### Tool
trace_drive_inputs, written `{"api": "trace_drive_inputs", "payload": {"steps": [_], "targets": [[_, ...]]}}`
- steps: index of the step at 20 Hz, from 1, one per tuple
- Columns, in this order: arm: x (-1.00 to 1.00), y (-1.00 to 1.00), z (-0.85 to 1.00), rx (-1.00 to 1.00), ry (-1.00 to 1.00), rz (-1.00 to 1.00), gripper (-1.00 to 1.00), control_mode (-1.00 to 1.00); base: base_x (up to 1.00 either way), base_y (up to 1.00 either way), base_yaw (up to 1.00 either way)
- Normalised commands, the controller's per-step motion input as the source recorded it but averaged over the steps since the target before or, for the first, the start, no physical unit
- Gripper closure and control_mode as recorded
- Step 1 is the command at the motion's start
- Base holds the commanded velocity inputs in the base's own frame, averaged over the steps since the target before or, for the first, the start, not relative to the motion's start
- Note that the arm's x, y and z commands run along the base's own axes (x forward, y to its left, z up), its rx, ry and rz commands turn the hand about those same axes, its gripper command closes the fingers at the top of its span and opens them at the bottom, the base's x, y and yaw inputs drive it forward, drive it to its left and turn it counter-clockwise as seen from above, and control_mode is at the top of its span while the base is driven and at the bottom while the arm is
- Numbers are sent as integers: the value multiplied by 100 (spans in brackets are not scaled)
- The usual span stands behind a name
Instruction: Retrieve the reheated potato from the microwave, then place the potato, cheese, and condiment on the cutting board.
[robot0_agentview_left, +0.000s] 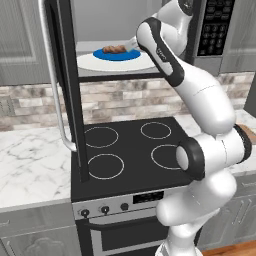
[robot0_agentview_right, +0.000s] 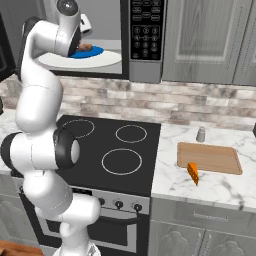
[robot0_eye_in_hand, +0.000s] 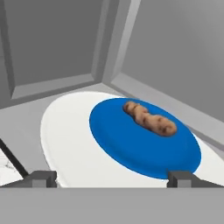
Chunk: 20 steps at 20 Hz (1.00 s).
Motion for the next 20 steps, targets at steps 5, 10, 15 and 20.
{"api": "trace_drive_inputs", "payload": {"steps": [5, 10, 15, 20], "targets": [[38, 2, -12, 0, 0, 0, -100, -100, 0, 0, 0], [51, 5, -15, 0, 0, 0, -100, -100, 0, 0, 0], [56, 3, -3, 0, 0, 0, -100, -100, 0, 0, 0], [45, 7, -5, 0, 1, 0, -100, -100, 0, 0, 0]]}}
